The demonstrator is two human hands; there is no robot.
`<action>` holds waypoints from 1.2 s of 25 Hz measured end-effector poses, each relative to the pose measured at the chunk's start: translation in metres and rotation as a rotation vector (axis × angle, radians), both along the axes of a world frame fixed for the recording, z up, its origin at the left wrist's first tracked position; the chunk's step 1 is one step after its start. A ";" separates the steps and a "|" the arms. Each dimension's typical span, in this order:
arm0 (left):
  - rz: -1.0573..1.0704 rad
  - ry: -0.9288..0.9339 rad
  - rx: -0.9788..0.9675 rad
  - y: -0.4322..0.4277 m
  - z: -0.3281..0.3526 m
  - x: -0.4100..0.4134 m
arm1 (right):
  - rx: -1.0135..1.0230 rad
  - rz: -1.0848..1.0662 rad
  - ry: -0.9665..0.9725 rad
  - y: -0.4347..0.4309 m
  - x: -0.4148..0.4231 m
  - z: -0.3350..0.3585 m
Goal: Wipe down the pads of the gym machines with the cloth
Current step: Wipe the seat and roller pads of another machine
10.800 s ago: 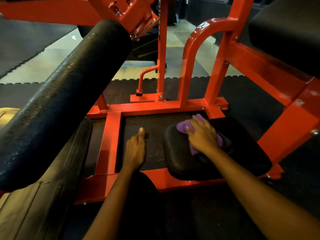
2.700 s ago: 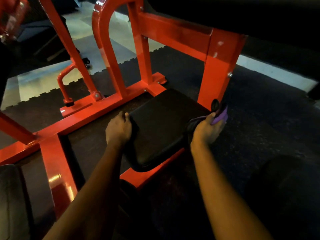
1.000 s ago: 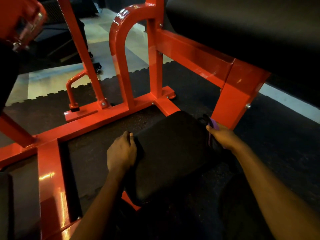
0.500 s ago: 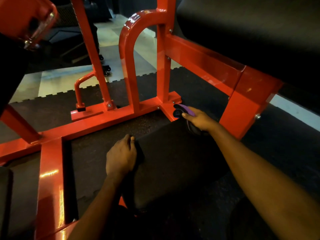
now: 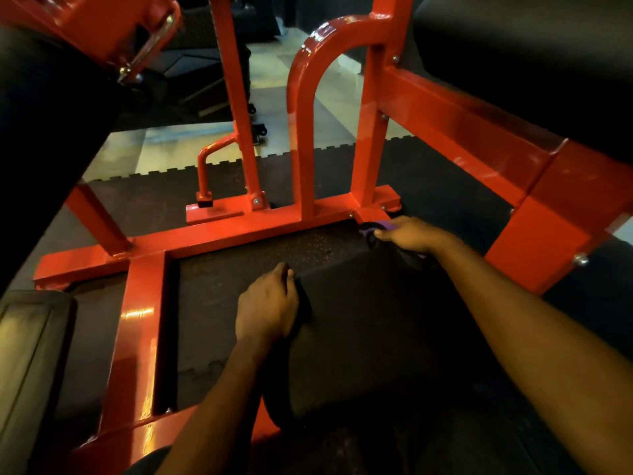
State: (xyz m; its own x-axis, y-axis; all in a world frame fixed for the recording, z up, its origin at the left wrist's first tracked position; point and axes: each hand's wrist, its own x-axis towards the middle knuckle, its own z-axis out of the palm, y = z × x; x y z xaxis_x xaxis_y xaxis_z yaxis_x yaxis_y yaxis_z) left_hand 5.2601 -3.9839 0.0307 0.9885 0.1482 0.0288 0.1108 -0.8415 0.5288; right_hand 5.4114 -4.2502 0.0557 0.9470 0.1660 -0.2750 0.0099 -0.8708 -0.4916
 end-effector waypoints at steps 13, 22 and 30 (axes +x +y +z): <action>0.309 0.015 -0.118 -0.004 0.012 -0.021 | -0.133 0.144 -0.078 0.003 0.005 -0.005; 0.366 -0.080 -0.132 0.063 0.009 -0.126 | -0.276 0.524 -0.148 0.174 -0.072 0.014; 0.441 -0.158 -0.132 0.083 0.017 -0.158 | -0.582 1.200 -0.657 0.194 -0.202 -0.011</action>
State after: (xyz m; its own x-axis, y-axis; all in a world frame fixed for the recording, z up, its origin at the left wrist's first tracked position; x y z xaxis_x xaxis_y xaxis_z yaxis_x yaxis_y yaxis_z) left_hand 5.1025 -3.9012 0.0473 0.8155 0.5649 0.1257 0.3520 -0.6566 0.6671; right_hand 5.2091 -4.0563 0.0443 0.3059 0.9380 -0.1633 0.9234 -0.2505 0.2909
